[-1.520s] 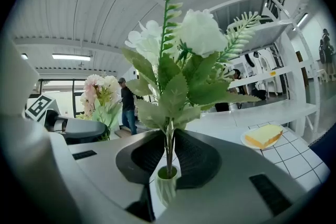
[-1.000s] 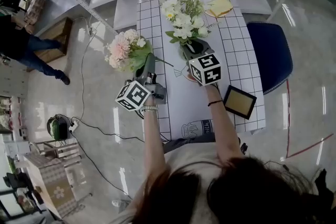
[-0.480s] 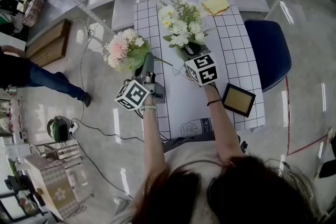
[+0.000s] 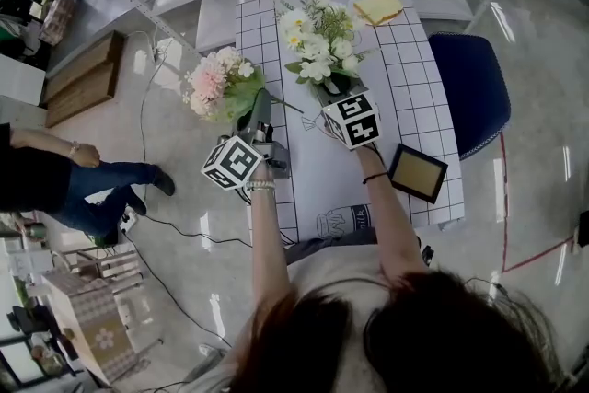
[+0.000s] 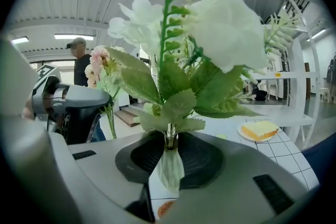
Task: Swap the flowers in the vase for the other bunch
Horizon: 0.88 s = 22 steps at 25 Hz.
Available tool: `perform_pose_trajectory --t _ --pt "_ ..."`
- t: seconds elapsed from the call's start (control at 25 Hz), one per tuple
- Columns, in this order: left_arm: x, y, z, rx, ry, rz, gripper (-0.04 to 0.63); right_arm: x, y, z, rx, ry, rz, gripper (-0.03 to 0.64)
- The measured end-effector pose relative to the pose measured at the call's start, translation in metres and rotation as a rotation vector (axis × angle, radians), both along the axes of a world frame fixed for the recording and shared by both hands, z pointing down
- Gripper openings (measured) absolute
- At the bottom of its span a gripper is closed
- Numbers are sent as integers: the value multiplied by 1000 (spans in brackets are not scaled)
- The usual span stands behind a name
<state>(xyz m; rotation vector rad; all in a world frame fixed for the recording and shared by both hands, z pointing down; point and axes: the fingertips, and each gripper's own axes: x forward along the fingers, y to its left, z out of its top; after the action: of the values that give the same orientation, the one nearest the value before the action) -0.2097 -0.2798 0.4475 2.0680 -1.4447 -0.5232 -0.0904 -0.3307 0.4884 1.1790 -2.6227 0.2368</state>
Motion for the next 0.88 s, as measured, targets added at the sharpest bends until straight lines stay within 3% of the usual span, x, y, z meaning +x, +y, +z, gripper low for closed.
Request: perform_pose_trajectory --t 0.88 --pt "3 4 -2 0 12 2 87 3 6 -1 15 7 12 110"
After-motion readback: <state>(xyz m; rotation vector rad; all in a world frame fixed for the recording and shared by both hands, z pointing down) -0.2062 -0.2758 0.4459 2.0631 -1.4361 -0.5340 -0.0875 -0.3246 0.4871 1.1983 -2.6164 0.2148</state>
